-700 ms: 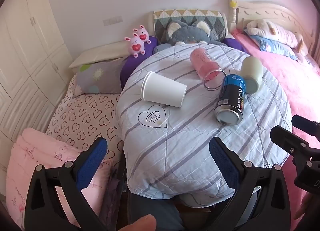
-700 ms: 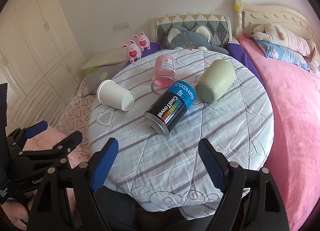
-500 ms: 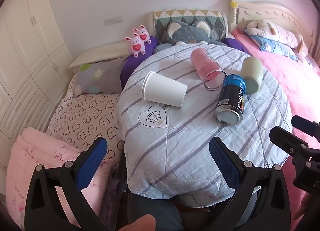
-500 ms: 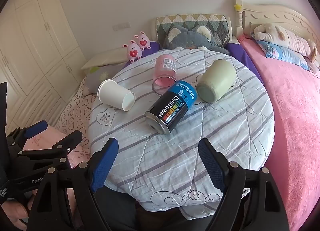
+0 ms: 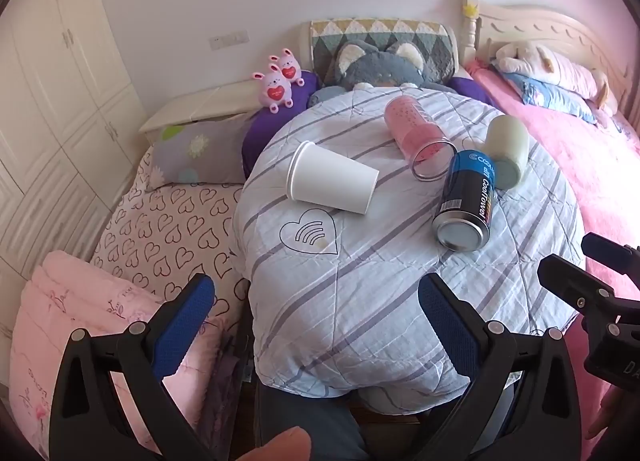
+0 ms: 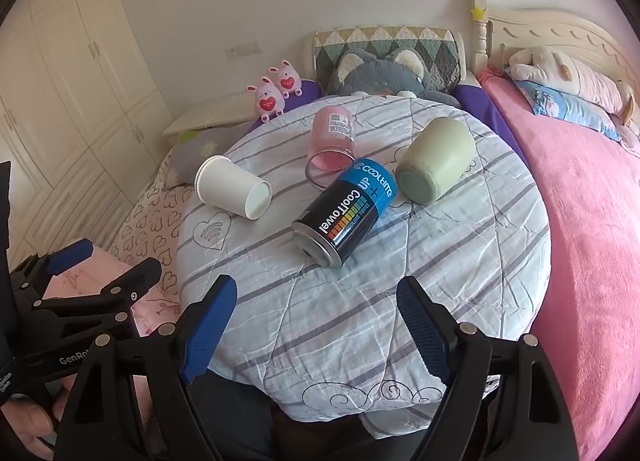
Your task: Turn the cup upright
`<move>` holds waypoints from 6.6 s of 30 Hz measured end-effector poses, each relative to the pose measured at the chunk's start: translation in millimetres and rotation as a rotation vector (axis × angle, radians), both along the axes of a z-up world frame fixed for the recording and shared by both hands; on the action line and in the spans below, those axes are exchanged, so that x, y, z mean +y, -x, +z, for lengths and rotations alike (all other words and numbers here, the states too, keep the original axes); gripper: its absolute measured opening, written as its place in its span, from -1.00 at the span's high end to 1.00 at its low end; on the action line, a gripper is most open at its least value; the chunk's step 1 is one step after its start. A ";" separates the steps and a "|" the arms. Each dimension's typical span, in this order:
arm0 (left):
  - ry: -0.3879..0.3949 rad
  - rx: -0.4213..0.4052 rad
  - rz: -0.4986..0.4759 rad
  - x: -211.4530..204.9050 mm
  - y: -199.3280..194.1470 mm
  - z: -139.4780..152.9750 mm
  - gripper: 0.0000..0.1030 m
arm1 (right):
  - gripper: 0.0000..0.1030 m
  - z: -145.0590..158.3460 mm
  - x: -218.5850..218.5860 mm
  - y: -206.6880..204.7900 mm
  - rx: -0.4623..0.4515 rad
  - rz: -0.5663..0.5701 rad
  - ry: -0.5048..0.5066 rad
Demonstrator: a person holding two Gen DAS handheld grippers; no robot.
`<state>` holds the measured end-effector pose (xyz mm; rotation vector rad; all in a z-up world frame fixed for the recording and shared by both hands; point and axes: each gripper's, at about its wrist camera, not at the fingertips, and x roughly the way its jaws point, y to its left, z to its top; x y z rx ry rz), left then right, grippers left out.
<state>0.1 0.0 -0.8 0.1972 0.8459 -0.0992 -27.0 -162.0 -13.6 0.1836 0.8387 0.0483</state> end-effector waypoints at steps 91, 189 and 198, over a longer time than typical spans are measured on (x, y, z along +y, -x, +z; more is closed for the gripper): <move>0.045 0.178 0.332 126.4 -161.8 -88.6 -1.00 | -0.48 -91.1 149.8 -245.0 0.380 0.716 0.358; 0.031 0.244 0.020 -262.7 -282.2 -13.5 -1.00 | -0.60 15.2 -258.8 -247.1 0.105 0.009 -0.097; 0.049 0.316 0.079 -289.6 -315.9 -44.9 -1.00 | -0.60 3.4 -276.1 -264.2 0.114 0.032 -0.095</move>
